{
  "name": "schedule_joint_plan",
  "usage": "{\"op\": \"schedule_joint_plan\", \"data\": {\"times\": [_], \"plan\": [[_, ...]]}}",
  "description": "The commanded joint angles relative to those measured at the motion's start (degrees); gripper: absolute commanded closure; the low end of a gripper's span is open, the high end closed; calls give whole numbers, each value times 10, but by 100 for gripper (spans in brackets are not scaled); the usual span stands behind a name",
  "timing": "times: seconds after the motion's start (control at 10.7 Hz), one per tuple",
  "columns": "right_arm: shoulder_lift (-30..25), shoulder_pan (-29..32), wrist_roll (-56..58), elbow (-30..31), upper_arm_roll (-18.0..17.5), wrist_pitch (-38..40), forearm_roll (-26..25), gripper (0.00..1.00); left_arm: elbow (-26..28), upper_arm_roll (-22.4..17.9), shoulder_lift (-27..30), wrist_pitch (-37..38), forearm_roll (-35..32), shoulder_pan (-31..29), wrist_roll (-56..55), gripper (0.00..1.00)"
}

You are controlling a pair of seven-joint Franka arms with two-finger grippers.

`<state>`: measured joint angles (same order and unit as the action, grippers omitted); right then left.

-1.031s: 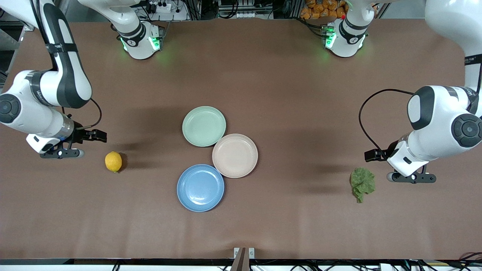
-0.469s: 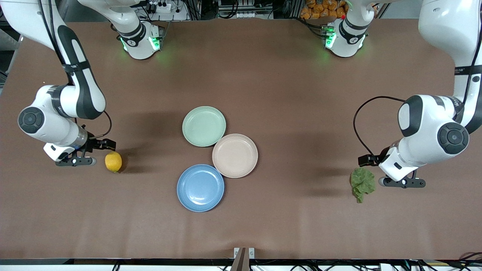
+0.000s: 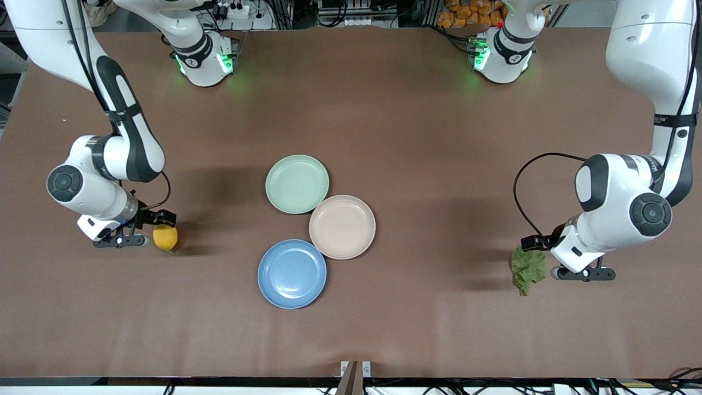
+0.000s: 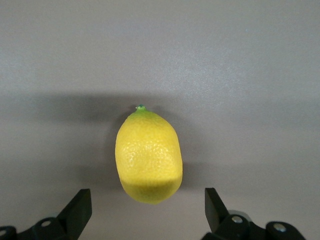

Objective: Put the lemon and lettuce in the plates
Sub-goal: 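Close the right gripper on the lemon while the left gripper grasps lettuce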

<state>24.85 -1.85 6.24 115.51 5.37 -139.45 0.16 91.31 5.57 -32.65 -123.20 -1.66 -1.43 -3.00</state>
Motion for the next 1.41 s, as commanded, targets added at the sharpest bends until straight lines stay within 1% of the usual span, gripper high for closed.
{"op": "schedule_joint_plan", "data": {"times": [0.0, 0.19, 0.47, 0.66, 0.84, 1.03, 1.22, 1.31], "plan": [[16, 10, -3, 2, -9, -24, 12, 0, -32, -3, -28, -3, -3, -1, 1, 0], [33, 4, -2, -3, -9, -36, 59, 0, -53, -6, -49, -4, -2, -1, -1, 0], [45, 1, -2, -5, -9, -50, 61, 0, -87, -15, -77, -5, 2, 0, -9, 0], [60, 1, -1, -5, -9, -68, 60, 0, -99, -16, -97, -24, 2, 5, -33, 0], [63, 2, 0, -6, -9, -68, 58, 0, -110, -16, -121, -47, 2, 7, -42, 0], [67, 1, 0, -11, -9, -68, 57, 13, -120, -20, -139, -47, -1, 17, -46, 0], [72, 2, 2, -17, -9, -68, 57, 16, -126, -24, -152, -47, -2, 24, -46, 0], [75, 2, 2, -20, -8, -68, 57, 20, -126, -26, -156, -47, -2, 27, -46, 0]]}}
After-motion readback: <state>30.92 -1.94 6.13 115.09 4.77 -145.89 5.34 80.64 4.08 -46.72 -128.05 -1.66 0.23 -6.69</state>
